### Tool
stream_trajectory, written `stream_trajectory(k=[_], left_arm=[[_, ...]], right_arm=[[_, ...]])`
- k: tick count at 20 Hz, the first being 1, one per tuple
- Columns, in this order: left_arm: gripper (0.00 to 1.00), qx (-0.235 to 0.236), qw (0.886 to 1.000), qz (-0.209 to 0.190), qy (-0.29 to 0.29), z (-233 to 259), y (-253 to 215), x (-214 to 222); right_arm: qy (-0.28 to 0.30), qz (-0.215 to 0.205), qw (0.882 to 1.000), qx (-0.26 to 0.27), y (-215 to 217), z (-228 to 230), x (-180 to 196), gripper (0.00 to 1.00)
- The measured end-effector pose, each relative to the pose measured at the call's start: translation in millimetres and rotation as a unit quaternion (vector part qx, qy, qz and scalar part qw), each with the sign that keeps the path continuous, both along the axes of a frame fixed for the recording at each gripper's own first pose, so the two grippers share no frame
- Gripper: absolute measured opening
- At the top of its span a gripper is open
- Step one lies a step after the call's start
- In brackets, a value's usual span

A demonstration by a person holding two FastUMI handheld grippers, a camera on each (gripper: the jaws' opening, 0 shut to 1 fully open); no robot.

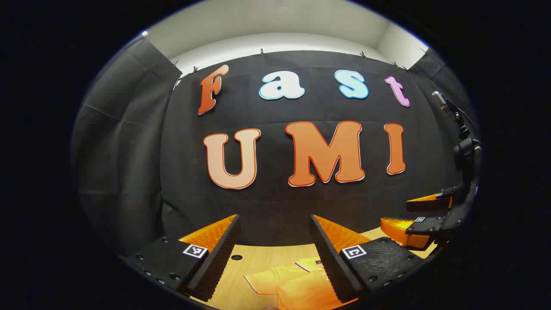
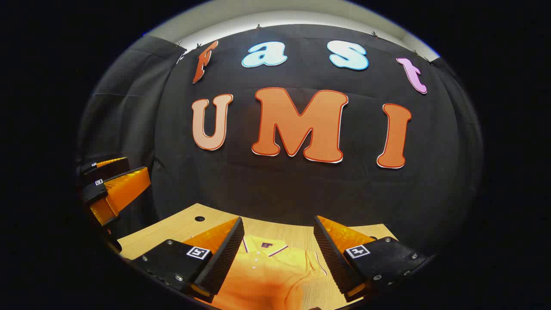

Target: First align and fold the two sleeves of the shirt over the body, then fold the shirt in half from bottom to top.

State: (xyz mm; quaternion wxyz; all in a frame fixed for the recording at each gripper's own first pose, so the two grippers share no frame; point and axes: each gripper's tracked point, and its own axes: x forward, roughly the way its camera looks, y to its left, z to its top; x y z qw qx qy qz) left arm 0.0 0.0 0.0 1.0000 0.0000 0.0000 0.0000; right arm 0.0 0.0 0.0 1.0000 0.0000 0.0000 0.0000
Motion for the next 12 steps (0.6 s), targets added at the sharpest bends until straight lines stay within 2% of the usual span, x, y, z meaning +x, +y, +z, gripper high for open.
stream_trajectory(k=[12], left_arm=[[0.97, 0.004, 1.000, 0.001, 0.007, -0.9, -14.1, -8.0]], right_arm=[[0.012, -0.010, 1.000, -0.002, -9.6, -13.4, 4.5, 0.98]])
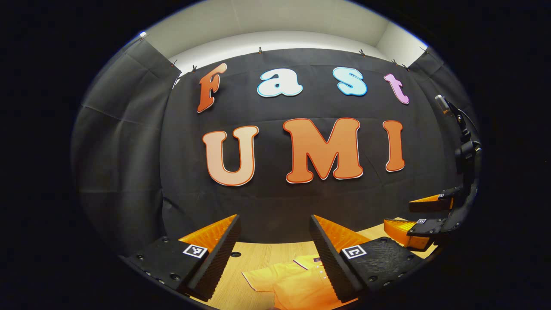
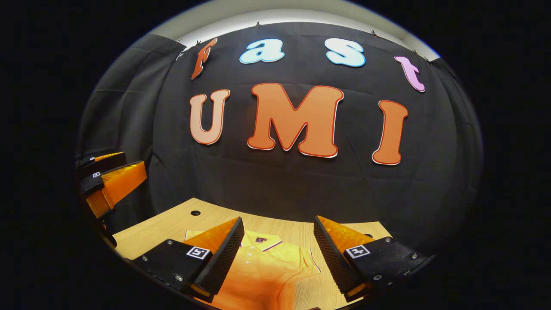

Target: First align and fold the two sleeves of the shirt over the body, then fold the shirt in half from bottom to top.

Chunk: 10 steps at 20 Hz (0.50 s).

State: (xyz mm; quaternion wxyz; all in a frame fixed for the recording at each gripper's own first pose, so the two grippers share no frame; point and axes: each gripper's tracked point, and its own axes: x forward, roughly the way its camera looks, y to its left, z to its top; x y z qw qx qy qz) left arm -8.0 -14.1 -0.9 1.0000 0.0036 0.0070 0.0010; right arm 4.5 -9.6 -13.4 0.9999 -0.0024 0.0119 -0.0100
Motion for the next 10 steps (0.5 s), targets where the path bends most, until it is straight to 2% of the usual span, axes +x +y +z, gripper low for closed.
stream_trajectory(k=[5, 10], left_arm=[[0.97, 0.005, 1.000, 0.008, -0.002, 2.0, 2.4, -7.8], [0.97, 0.009, 0.999, 0.039, 0.001, 1.1, 15.6, -22.3]], right_arm=[[0.007, -0.002, 1.000, -0.003, -7.6, -9.1, 5.7, 0.98], [0.042, 0.000, 0.999, -0.014, -22.4, -35.0, 28.4, 0.98]])
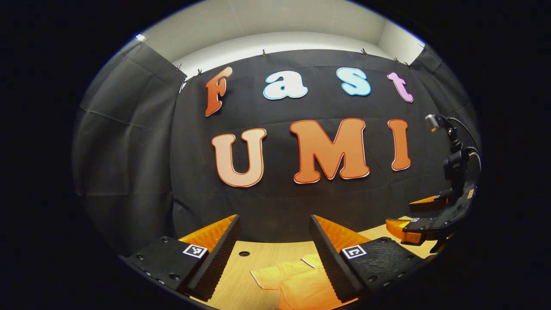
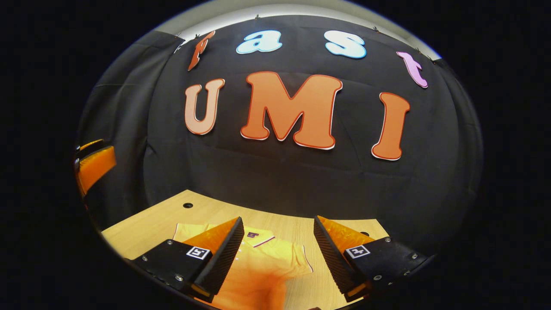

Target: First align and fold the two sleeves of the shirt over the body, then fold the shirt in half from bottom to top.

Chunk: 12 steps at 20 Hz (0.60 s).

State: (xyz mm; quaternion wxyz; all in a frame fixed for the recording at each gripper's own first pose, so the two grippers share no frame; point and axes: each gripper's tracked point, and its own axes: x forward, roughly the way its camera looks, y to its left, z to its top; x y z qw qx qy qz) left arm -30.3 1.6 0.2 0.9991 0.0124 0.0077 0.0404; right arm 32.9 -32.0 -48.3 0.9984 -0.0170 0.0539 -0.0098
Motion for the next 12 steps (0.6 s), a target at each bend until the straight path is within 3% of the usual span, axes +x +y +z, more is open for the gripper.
stream_trajectory(k=[7, 12], left_arm=[[0.97, 0.009, 0.998, 0.057, 0.013, -10.5, 10.9, -28.5], [0.97, 0.017, 0.994, 0.100, 0.030, -19.6, 16.4, -49.3]], right_arm=[[0.046, 0.017, 0.999, -0.018, -21.8, -38.8, 38.0, 0.99], [0.108, 0.024, 0.994, -0.001, -45.0, -79.0, 62.9, 0.98]])
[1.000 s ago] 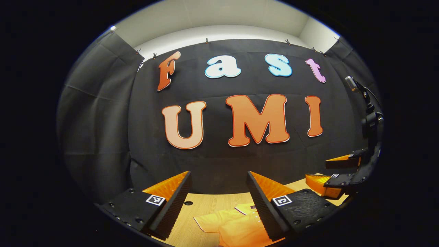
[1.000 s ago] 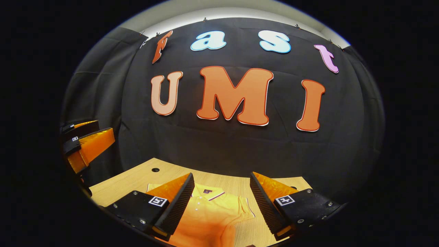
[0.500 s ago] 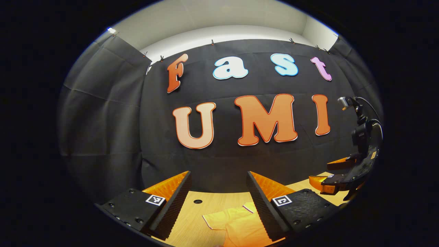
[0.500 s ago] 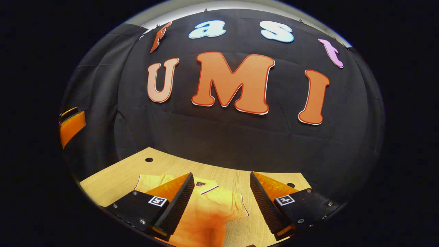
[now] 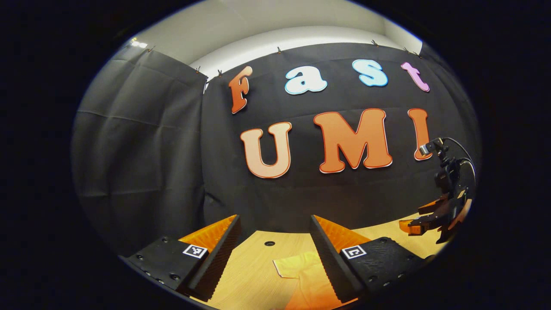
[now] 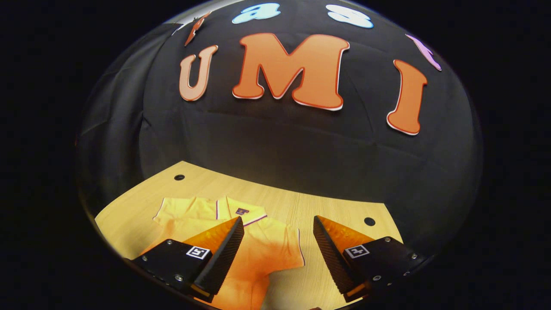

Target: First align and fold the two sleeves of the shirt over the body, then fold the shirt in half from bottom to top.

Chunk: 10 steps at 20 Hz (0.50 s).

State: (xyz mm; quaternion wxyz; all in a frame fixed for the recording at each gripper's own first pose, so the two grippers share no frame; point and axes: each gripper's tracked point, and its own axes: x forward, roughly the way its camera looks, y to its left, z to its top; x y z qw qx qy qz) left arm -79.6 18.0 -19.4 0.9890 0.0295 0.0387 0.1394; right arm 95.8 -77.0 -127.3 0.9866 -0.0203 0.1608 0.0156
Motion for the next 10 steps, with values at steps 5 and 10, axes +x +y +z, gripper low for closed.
stream_trajectory(k=[5, 10], left_arm=[[0.97, 0.004, 1.000, 0.013, 0.017, -6.8, -15.2, -6.9], [0.99, 0.010, 0.999, 0.019, 0.028, -9.1, -29.0, -7.2]], right_arm=[[0.046, 0.005, 0.999, -0.010, -21.9, -32.3, 23.9, 0.98], [0.106, 0.019, 0.994, -0.009, -36.5, -70.1, 44.8, 0.98]])
